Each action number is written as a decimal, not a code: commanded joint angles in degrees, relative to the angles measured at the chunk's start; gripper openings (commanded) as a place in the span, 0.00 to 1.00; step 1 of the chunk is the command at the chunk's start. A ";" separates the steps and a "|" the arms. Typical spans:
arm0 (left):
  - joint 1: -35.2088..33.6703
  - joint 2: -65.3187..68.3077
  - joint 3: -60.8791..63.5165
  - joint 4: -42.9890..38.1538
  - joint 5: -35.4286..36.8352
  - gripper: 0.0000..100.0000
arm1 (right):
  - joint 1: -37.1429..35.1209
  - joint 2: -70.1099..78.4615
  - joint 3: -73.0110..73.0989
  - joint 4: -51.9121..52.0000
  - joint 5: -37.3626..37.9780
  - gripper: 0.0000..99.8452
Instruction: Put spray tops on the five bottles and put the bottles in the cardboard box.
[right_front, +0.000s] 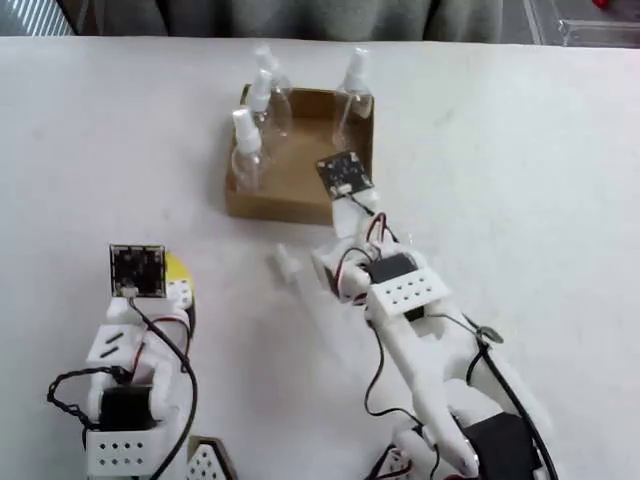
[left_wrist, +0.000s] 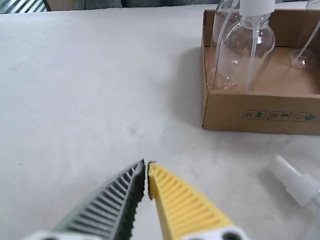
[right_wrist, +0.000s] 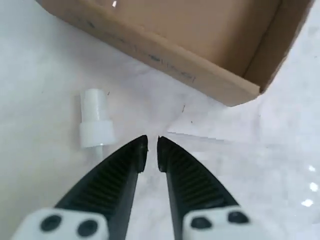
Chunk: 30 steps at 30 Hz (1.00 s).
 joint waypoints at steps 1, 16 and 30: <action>-0.57 -0.66 -0.18 0.62 -0.62 0.02 | -0.22 0.22 1.05 -0.22 0.09 0.02; -0.40 -0.66 -0.18 0.62 -0.62 0.02 | 4.88 -0.75 3.43 10.33 8.88 0.02; -0.31 -0.66 -0.18 0.35 -0.62 0.02 | 14.55 -25.45 -3.52 25.98 10.64 0.02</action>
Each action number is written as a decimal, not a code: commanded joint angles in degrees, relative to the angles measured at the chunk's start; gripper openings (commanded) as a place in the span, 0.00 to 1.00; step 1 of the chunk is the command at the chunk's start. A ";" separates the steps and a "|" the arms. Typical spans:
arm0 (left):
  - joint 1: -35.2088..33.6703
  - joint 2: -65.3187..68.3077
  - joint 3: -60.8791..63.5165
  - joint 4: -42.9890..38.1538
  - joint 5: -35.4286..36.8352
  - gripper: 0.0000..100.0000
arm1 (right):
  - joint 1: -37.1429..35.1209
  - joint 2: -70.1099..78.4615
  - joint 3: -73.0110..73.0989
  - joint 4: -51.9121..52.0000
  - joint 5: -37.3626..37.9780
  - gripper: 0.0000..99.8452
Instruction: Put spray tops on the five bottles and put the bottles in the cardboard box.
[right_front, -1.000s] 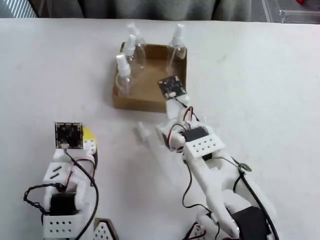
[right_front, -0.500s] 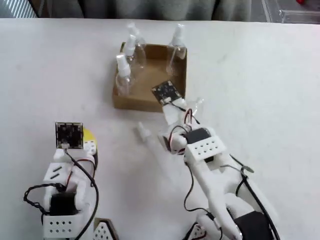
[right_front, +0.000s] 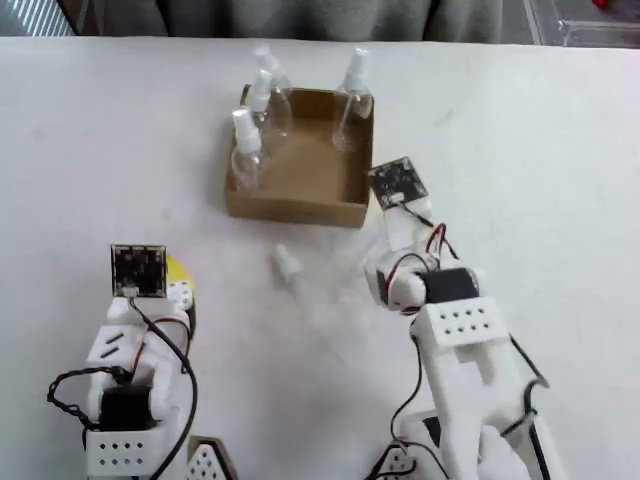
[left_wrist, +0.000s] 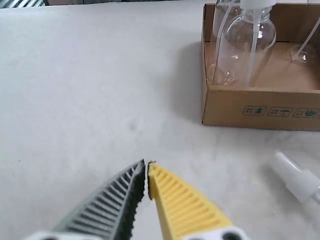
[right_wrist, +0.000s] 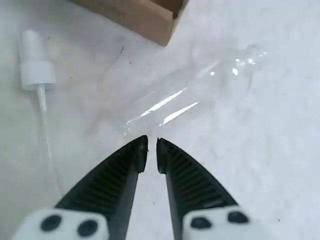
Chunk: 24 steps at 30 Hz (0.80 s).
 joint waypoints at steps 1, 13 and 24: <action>-0.22 -0.66 -0.18 -0.09 -0.62 0.02 | 2.51 -5.93 -6.59 6.11 -2.20 0.02; -0.22 -0.66 -0.18 0.09 -0.62 0.02 | -0.57 -6.73 -17.76 17.80 -20.13 0.02; -0.22 -0.66 -0.18 0.18 -0.62 0.02 | -1.36 10.33 -27.16 18.15 -27.78 0.11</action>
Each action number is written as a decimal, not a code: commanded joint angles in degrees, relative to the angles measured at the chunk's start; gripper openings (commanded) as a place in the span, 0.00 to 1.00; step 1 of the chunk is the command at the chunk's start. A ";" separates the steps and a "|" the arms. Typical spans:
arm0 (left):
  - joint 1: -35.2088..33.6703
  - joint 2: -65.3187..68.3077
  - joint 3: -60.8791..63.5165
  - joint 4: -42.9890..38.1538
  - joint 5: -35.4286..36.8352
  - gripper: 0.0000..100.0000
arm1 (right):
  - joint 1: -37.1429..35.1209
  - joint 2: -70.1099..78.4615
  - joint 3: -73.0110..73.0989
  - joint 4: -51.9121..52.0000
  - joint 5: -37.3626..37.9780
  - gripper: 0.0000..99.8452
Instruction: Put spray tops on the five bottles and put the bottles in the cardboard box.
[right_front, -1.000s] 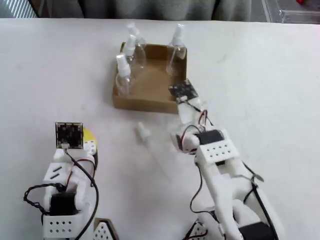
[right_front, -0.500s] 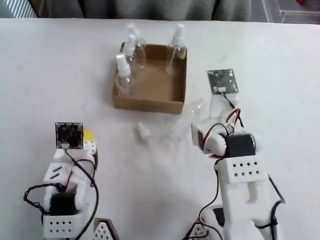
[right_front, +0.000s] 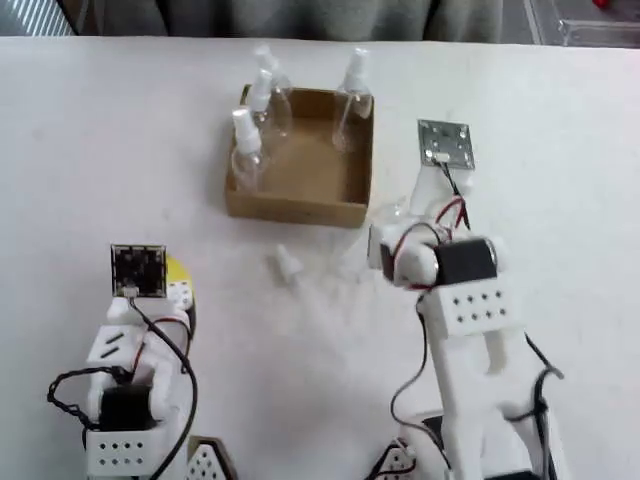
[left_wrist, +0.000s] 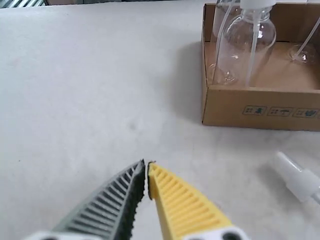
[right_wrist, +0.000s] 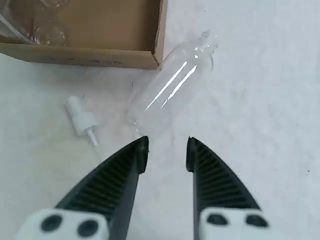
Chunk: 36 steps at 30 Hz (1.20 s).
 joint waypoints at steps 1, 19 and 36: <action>-0.22 -0.66 -0.18 0.18 -0.53 0.02 | -0.22 6.81 -7.38 0.48 -3.69 0.11; -0.22 -0.66 -0.18 -0.09 -0.53 0.02 | 5.76 33.98 -27.25 1.45 -13.54 0.11; -0.22 -0.66 -0.18 -0.18 -0.53 0.02 | 4.44 49.98 -40.09 2.95 -17.58 0.12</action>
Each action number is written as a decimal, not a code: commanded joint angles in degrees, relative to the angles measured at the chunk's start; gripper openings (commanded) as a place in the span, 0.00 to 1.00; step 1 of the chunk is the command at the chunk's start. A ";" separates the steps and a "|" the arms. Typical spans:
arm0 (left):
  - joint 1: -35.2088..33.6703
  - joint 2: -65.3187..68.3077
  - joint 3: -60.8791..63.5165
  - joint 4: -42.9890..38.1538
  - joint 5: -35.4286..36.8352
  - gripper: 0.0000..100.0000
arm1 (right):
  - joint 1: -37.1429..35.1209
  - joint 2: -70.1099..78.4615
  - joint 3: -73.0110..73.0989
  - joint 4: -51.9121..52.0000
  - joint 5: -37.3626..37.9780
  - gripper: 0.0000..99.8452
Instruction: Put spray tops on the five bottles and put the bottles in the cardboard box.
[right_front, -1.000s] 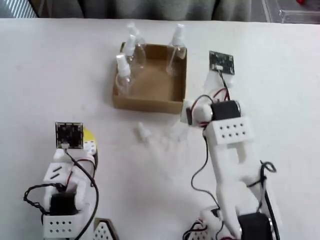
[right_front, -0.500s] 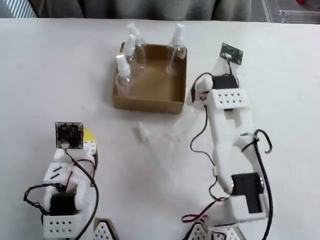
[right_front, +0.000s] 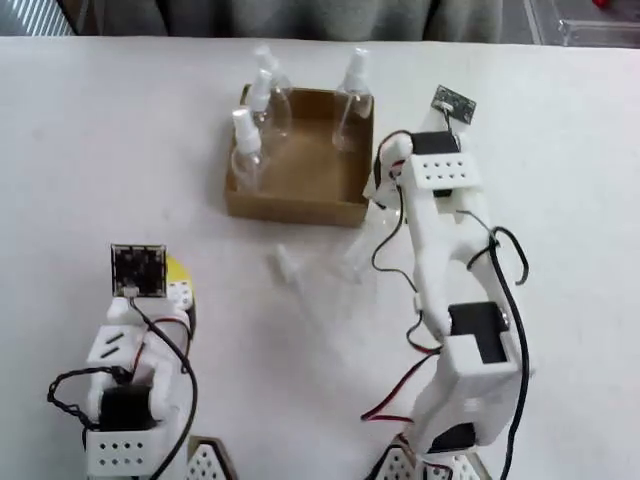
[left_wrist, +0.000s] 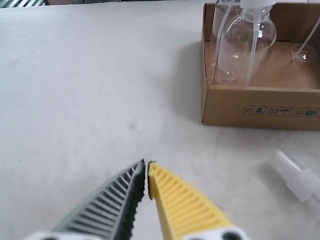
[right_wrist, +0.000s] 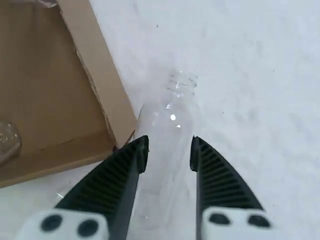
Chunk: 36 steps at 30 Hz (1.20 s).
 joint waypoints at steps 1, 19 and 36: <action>-0.22 -0.66 -0.18 -0.18 -0.53 0.02 | -0.75 1.01 -4.57 0.75 -0.44 0.12; 0.31 -0.66 -0.18 -0.35 -0.62 0.02 | -2.33 2.77 -5.98 2.33 -7.30 0.29; 1.01 -0.66 -0.18 0.09 -0.62 0.02 | -1.80 13.67 -6.42 -4.09 -11.43 0.27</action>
